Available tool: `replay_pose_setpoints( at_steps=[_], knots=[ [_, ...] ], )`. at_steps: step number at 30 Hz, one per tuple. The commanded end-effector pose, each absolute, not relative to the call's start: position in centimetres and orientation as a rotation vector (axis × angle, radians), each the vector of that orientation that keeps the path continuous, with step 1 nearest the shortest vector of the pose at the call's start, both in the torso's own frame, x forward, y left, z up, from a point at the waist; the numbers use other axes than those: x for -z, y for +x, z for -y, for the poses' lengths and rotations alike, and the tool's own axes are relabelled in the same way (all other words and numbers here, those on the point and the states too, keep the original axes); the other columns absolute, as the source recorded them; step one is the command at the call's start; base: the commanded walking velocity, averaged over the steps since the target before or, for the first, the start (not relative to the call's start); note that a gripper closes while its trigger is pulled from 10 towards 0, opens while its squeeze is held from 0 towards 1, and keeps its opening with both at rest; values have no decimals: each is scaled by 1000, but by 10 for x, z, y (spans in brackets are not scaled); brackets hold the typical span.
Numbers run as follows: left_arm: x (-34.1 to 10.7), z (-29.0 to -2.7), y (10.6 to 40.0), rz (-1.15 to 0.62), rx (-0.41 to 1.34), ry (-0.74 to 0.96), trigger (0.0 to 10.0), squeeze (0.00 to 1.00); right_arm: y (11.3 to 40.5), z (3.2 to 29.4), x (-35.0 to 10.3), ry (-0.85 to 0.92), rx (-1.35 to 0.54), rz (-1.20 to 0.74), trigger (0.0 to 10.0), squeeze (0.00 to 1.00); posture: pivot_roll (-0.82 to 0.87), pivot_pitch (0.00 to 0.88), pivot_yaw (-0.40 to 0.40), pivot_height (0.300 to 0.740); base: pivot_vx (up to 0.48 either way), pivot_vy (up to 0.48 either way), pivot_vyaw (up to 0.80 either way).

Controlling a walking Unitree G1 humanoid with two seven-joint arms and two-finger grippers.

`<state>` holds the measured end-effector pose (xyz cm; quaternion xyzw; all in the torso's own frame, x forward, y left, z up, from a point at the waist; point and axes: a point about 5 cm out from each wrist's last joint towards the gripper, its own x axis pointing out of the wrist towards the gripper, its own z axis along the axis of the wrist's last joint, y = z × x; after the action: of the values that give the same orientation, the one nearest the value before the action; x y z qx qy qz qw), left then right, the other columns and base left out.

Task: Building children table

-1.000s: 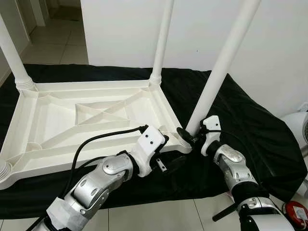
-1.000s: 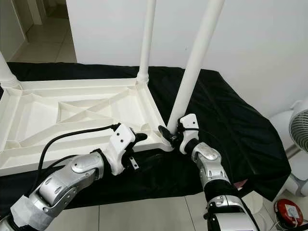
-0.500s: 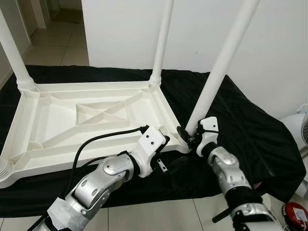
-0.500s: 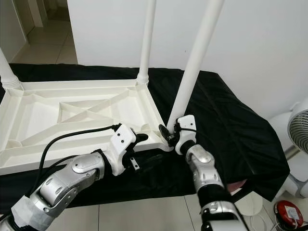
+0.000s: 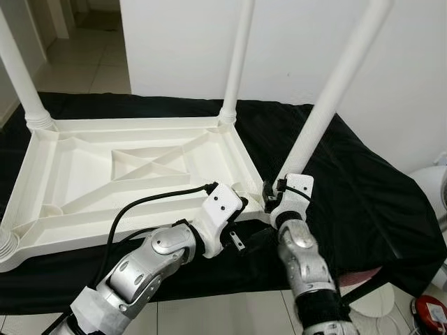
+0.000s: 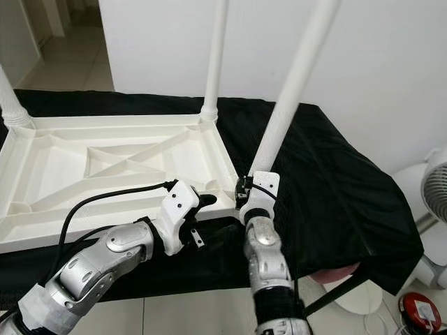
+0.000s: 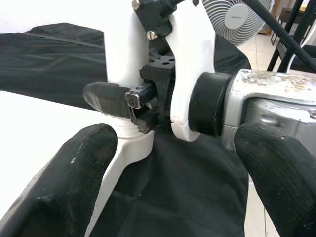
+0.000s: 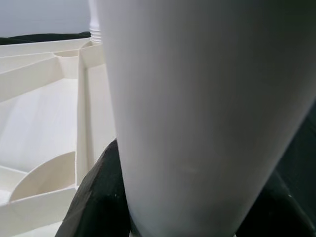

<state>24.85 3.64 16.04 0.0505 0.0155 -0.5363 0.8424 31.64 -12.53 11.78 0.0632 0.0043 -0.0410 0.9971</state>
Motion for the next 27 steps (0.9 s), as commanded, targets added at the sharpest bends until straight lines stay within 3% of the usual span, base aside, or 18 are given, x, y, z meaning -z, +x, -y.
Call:
replay_pose_setpoints(
  at_steps=[1,11,12,20,25,26,27],
  knots=[
    [-159,-32,242,-39,1249,120,10000,0,311,126,-105,143,112,-65,10000,0,-5,0,-123,740,0,0,0],
    [-158,-33,242,-39,1250,122,10000,0,311,125,-113,135,89,-51,10000,0,0,0,-124,740,0,0,0],
    [-159,-33,242,-38,1248,120,10000,0,311,126,-116,137,83,-37,10000,1000,-1,0,-124,740,0,0,0],
    [-158,-33,242,-39,1248,119,10000,0,310,127,-120,173,51,-14,10000,1000,-8,0,-122,740,0,0,0],
    [-162,-29,245,-25,1248,111,10000,0,312,131,-125,190,-113,9,10000,1000,-25,0,-118,740,0,0,0],
    [-162,-29,245,-24,1248,112,10000,0,312,132,-125,177,-162,7,10000,231,-28,0,-114,740,0,0,0],
    [-162,-29,245,-24,1248,112,10000,0,312,132,-125,177,-162,7,10000,231,-28,0,-114,740,0,0,0]
  ],
)
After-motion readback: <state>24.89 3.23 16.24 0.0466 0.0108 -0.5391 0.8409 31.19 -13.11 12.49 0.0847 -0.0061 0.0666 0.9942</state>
